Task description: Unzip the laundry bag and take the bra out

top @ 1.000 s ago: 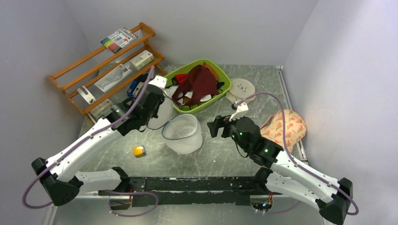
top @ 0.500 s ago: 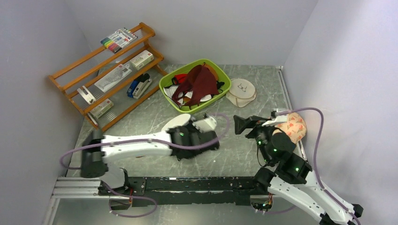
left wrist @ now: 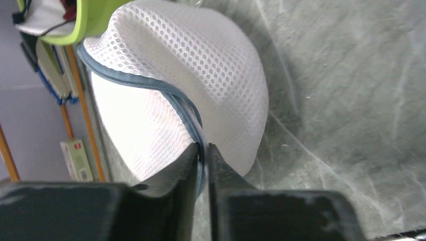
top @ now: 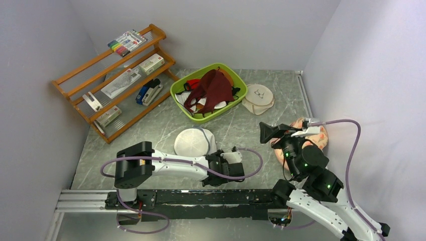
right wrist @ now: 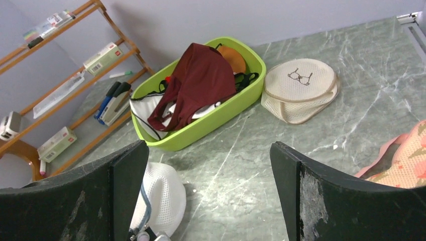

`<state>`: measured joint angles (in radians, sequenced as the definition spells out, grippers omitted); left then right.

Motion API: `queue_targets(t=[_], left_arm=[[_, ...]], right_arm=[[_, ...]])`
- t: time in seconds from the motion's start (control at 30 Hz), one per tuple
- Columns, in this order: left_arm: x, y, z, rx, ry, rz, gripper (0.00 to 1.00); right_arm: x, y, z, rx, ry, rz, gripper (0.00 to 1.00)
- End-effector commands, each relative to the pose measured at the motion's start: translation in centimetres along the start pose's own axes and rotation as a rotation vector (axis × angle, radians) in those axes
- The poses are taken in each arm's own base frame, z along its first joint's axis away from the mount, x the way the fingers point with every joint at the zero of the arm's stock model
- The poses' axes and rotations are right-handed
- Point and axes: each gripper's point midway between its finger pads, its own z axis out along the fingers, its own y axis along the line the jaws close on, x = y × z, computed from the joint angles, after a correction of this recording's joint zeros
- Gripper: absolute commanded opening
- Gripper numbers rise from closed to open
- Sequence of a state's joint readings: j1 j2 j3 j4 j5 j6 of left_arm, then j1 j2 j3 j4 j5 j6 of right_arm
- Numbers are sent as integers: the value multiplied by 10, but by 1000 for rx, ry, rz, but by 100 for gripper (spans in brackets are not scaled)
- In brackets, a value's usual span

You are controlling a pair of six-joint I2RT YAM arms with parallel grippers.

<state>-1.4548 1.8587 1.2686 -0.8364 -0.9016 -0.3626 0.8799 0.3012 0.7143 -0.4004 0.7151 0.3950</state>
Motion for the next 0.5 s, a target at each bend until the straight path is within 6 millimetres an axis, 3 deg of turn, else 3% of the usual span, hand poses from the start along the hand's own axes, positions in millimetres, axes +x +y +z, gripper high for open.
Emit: queue_targets(t=[0.0,0.23,0.47], left_arm=[[-31,-21,-9,155,-114,-71,29],[-44,-16,-24,271,-185,-125,66],[-53,27,-60,517,-395,-366,82]], right_arm=[[5,-8,-4,29,18,21,93],[-1,-5,-6,10,5,29,93],[0,-6,-1,37,12,-2,93]])
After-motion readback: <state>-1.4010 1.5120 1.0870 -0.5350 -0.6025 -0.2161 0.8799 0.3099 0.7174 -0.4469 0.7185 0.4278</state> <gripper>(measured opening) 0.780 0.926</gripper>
